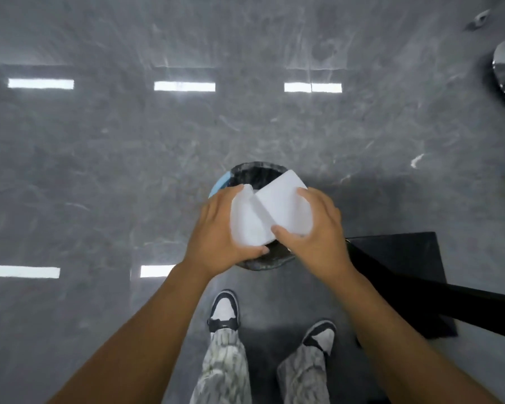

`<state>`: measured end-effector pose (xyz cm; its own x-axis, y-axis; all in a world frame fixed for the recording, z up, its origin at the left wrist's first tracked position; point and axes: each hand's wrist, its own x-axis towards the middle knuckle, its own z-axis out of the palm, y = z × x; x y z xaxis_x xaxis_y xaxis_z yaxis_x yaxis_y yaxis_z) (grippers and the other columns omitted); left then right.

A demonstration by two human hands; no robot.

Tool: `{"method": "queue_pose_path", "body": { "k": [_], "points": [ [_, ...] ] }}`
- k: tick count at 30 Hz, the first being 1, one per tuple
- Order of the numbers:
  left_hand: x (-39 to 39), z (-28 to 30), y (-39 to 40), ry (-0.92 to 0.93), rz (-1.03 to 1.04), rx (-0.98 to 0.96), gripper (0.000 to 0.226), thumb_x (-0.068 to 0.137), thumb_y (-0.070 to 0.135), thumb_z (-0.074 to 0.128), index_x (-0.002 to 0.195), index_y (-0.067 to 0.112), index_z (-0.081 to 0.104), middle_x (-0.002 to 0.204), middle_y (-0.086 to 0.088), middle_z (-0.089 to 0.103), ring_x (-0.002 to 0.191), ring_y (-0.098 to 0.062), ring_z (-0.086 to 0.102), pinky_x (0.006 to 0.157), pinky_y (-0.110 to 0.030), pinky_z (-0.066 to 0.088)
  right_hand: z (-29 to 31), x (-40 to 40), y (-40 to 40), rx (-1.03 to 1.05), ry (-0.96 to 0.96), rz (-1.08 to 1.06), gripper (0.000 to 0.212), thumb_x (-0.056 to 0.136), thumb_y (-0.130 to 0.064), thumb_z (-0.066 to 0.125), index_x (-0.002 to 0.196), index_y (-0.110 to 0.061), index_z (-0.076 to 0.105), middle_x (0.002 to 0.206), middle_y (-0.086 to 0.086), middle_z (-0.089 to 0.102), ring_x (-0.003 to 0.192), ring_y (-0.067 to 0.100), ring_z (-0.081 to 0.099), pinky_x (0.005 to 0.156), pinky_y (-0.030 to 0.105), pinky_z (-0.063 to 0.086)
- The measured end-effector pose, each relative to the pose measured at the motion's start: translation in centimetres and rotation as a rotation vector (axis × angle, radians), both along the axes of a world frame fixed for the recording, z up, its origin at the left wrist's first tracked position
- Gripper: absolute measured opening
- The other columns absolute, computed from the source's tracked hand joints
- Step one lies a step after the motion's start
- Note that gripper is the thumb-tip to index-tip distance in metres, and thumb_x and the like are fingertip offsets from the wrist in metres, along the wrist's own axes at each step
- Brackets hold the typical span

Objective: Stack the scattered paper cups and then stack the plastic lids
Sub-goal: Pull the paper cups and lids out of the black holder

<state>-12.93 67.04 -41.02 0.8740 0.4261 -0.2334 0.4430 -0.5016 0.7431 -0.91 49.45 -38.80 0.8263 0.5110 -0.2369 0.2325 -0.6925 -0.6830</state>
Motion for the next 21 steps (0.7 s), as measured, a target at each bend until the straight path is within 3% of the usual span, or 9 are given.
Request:
{"method": "queue_pose_path", "body": {
  "k": [4,9,13,16,18,21],
  "points": [
    [2.6,-2.9,-0.4,-0.001,-0.035,-0.02,0.131,0.052,0.052,0.098,0.159,0.034,0.024,0.163,0.015,0.027,0.15,-0.009,0.021,0.123,-0.039,0.028,-2.9,1.5,-0.1,-0.004,0.003,-0.004,0.09,0.072,-0.049,0.086,0.148,-0.029,0.043,0.157,-0.008,0.036,0.143,0.02,0.032,0.116,0.039,0.033],
    [3.4,-4.2,-0.5,0.054,-0.026,-0.07,0.146,0.051,0.057,0.098,0.163,0.04,0.006,0.173,0.013,0.004,0.159,-0.008,0.002,0.129,-0.046,0.015,-4.4,2.1,-0.6,-0.073,-0.01,0.036,0.092,0.071,-0.05,0.085,0.149,-0.027,0.042,0.154,-0.007,0.04,0.138,0.023,0.036,0.114,0.044,0.035],
    [0.8,-3.6,0.3,0.0,0.033,-0.028,0.125,0.064,0.039,0.095,0.163,0.031,0.018,0.17,0.009,0.02,0.157,-0.01,0.015,0.127,-0.042,0.024,-3.8,1.6,0.0,-0.064,-0.044,0.037,0.095,0.068,-0.062,0.075,0.149,-0.024,0.043,0.155,-0.003,0.041,0.138,0.024,0.038,0.114,0.046,0.035],
    [-1.1,-2.8,0.5,-0.01,0.07,-0.014,0.102,0.075,0.026,0.085,0.16,0.032,0.027,0.164,0.008,0.031,0.152,-0.015,0.026,0.123,-0.045,0.031,-3.0,1.2,1.5,-0.19,0.019,0.191,0.106,0.072,-0.068,0.075,0.158,-0.037,0.022,0.168,-0.008,0.017,0.151,0.023,0.018,0.12,0.049,0.025],
    [-1.8,-2.0,0.6,-0.001,0.071,-0.008,0.094,0.079,0.023,0.083,0.158,0.03,0.032,0.161,0.008,0.035,0.15,-0.014,0.03,0.122,-0.041,0.032,-2.4,1.3,2.2,-0.269,0.055,0.28,0.112,0.076,-0.07,0.074,0.161,-0.041,0.009,0.171,-0.01,0.001,0.155,0.023,0.006,0.123,0.052,0.016],
    [-1.7,0.6,0.7,-0.015,0.046,-0.017,0.088,0.081,0.022,0.086,0.154,0.029,0.038,0.157,0.012,0.04,0.146,-0.009,0.036,0.118,-0.027,0.032,-0.2,1.5,2.0,-0.215,0.026,0.281,0.108,0.079,-0.065,0.074,0.162,-0.038,0.011,0.172,-0.008,0.002,0.155,0.024,0.007,0.124,0.052,0.019]
  ]
}}
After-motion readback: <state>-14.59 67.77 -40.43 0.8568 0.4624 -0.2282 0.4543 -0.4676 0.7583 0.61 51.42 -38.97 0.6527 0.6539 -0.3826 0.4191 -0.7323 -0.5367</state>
